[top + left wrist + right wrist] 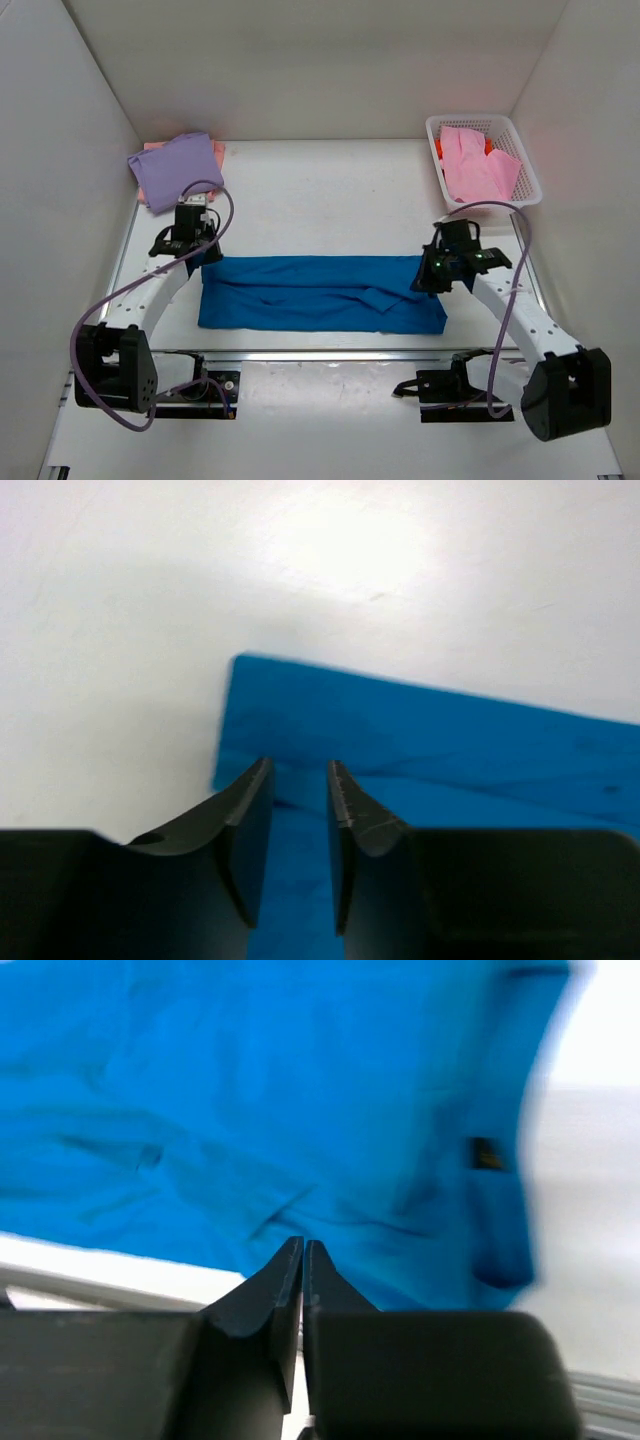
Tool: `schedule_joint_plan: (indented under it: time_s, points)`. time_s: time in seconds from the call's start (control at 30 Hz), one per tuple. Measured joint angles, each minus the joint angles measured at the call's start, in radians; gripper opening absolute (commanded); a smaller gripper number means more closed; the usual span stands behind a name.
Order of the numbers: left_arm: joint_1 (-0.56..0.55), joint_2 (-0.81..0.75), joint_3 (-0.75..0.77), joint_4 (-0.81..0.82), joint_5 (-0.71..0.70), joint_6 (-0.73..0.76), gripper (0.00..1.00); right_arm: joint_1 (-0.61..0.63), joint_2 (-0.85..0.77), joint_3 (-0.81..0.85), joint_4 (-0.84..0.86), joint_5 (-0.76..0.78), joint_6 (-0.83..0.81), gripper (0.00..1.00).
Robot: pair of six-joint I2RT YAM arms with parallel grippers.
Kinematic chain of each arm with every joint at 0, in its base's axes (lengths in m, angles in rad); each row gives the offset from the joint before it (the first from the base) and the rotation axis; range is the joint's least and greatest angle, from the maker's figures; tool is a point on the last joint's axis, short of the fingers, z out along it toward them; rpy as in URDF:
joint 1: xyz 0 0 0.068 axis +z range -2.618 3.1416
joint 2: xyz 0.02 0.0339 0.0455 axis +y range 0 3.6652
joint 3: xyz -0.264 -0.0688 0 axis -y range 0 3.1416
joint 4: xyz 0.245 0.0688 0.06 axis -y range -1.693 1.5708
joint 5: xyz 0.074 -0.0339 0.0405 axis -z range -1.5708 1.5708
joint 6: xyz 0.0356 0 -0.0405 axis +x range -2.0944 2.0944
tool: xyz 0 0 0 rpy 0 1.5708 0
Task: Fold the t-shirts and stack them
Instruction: Rotate the tshirt 90 degrees
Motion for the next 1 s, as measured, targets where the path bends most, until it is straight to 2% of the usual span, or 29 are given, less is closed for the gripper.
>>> schedule_joint_plan:
  time_s: [0.1, 0.2, 0.37, 0.53, 0.73, 0.83, 1.0]
  points:
    - [-0.047, 0.020, 0.029, 0.069, 0.027, -0.022, 0.36, 0.099, 0.076, -0.001, 0.038, -0.003, 0.033, 0.00]
    - [-0.084, 0.092, 0.049, 0.119, 0.035, -0.031, 0.33, 0.146, 0.116, -0.011, 0.077, -0.013, 0.060, 0.00]
    - [-0.101, 0.235, 0.025, 0.127, 0.071, -0.047, 0.28, 0.135, 0.140, -0.031, 0.108, -0.026, 0.071, 0.00]
    - [-0.126, 0.235, -0.063, 0.103, 0.086, -0.061, 0.26, 0.138, 0.208, -0.041, 0.117, -0.035, 0.071, 0.00]
    - [-0.194, 0.239, -0.050, 0.064, 0.096, -0.068, 0.21, 0.158, 0.383, -0.031, 0.157, -0.047, 0.075, 0.00]
    - [-0.243, 0.282, -0.011, 0.039, 0.095, -0.074, 0.15, 0.137, 0.499, 0.066, 0.136, -0.077, 0.072, 0.00]
    - [-0.340, 0.355, 0.064, 0.011, 0.122, -0.096, 0.09, 0.132, 0.810, 0.443, 0.099, -0.087, 0.042, 0.00]
